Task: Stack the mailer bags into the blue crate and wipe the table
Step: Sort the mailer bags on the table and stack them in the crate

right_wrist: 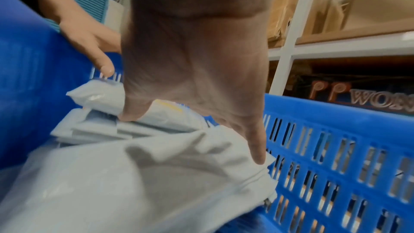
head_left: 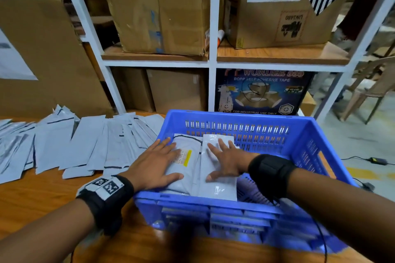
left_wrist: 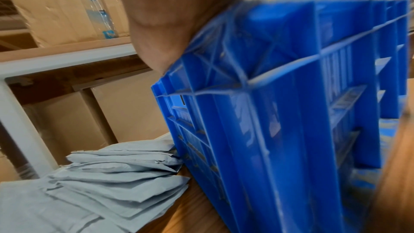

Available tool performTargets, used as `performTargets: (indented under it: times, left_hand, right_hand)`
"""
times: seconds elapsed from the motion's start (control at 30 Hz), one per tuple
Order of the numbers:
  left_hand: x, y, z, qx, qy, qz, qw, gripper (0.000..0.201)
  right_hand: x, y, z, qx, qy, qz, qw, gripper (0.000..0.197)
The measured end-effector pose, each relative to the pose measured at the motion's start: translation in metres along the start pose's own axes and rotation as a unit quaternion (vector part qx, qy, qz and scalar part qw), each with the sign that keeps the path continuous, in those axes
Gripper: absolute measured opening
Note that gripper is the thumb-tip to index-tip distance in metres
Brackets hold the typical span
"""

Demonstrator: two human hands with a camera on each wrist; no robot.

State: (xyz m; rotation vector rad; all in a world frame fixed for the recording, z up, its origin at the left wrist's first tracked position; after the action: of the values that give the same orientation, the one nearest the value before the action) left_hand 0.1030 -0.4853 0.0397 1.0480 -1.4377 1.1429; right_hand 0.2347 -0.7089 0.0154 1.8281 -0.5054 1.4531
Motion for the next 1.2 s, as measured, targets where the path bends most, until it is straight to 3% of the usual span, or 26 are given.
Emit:
performTargets:
  times: [0.17, 0.27, 0.5, 0.7, 0.93, 1.07, 1.2]
  left_hand:
    - [0.011, 0.005, -0.008, 0.028, 0.094, 0.003, 0.995, 0.125]
    - [0.042, 0.016, -0.020, 0.061, 0.158, 0.065, 0.983, 0.129]
    - [0.118, 0.101, -0.051, 0.079, 0.186, 0.221, 0.954, 0.079]
    - [0.119, 0.222, -0.059, 0.151, 0.213, 0.276, 0.925, 0.070]
    - [0.059, 0.329, -0.087, 0.276, 0.229, 0.282, 0.890, 0.066]
    - [0.029, 0.366, -0.109, 0.329, 0.259, 0.279, 0.864, 0.065]
    - [0.014, 0.380, -0.140, 0.361, 0.258, 0.268, 0.856, 0.060]
  right_hand:
    - [0.057, 0.036, -0.034, -0.027, -0.017, 0.091, 0.995, 0.107]
    - [0.087, 0.058, -0.061, -0.039, -0.037, 0.139, 0.989, 0.102]
    - [0.103, 0.120, -0.157, -0.022, -0.128, 0.295, 0.946, 0.087]
    - [0.036, 0.144, -0.258, 0.038, -0.252, 0.414, 0.874, 0.077]
    - [-0.032, 0.138, -0.355, 0.055, -0.364, 0.416, 0.832, 0.070]
    - [-0.051, 0.111, -0.392, 0.063, -0.379, 0.372, 0.845, 0.071]
    - [-0.056, 0.075, -0.416, 0.077, -0.380, 0.342, 0.856, 0.071]
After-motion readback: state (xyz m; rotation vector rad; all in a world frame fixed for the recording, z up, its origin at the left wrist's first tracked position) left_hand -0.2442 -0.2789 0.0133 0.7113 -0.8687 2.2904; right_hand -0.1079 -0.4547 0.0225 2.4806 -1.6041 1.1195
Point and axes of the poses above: each hand's wrist, its own y-axis away from the middle knuckle, its own x-axis out of the back of the hand, z = x × y, the point moved 1 cm from there along -y, towards the middle knuckle, and after that the axes turned 12 degrees about z, right-handed, at the moved point
